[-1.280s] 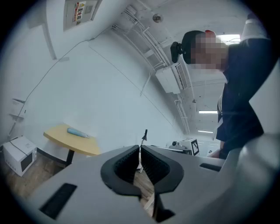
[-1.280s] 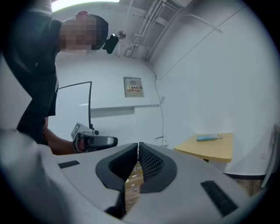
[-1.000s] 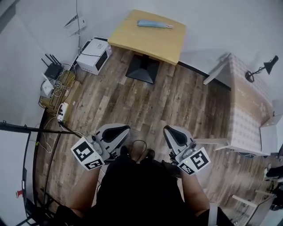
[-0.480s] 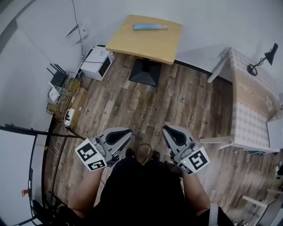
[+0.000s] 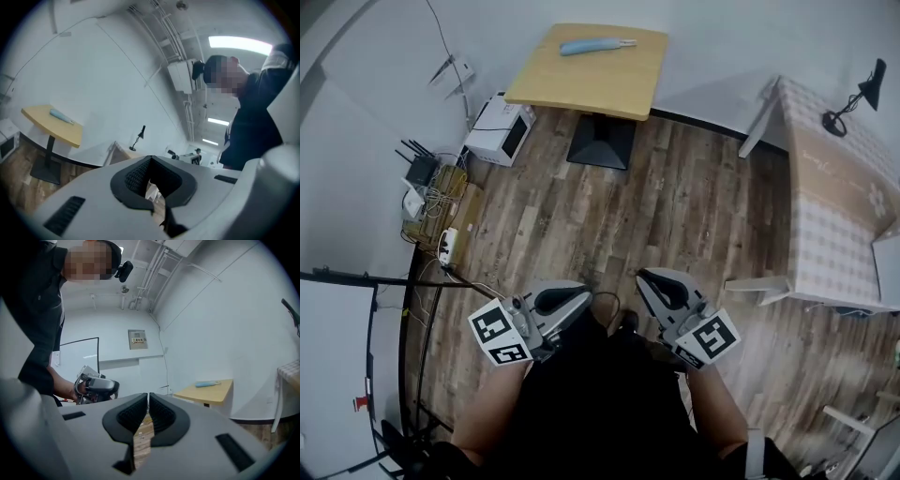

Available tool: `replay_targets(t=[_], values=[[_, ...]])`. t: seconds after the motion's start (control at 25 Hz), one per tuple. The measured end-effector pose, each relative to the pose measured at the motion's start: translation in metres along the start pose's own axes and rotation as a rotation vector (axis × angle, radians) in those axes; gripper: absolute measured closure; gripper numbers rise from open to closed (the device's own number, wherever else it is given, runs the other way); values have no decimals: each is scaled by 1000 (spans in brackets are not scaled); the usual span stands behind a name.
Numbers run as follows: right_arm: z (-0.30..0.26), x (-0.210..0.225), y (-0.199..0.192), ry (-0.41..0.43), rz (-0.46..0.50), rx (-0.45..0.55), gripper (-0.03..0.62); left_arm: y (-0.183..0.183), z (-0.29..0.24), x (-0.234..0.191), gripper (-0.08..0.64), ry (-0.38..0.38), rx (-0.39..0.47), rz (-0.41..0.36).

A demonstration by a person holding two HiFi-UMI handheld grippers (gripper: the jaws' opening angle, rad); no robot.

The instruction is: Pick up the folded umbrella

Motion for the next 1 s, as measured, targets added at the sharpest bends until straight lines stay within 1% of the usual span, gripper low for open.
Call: replay_targets(t=[0.04, 0.08, 0.12, 0.24, 0.36, 0.48, 0.6, 0.76, 0.88, 1.0], values=[[0, 2, -4, 9, -7, -8, 566, -3, -2, 5, 549, 1, -32, -32], [-1, 3, -7, 18, -12, -15, 566, -4, -3, 7, 549, 0, -51, -48], [-4, 5, -8, 28, -14, -22, 566, -4, -4, 6, 549, -2, -55, -47], [-15, 12, -9, 54, 3, -45, 566, 2, -5, -9, 549, -6, -31, -20], [-27, 26, -5, 58, 11, -45, 566, 15, -15, -23, 549, -22, -19, -60], [-40, 45, 1, 43, 21, -64, 566, 29, -27, -39, 549, -64, -11, -96], [-61, 68, 12, 31, 41, -83, 566, 45, -38, -70, 549, -75, -5, -121], [-95, 108, 26, 11, 67, -121, 566, 75, -54, -123, 548, -49, 21, -164], [-125, 136, 40, 20, 95, -146, 566, 104, -68, -160, 549, -31, 42, -188], [-160, 163, 56, 32, 108, -152, 566, 130, -79, -191, 549, -50, 47, -183]])
Point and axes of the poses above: the fingertips, and each gripper's own axes: z backward along the fingers, x to its right, y out of its top, the point moved 4 cm from there along z, backward along the fingers, and after that the axes turned 5 degrees about y, right-handed, at the moved point
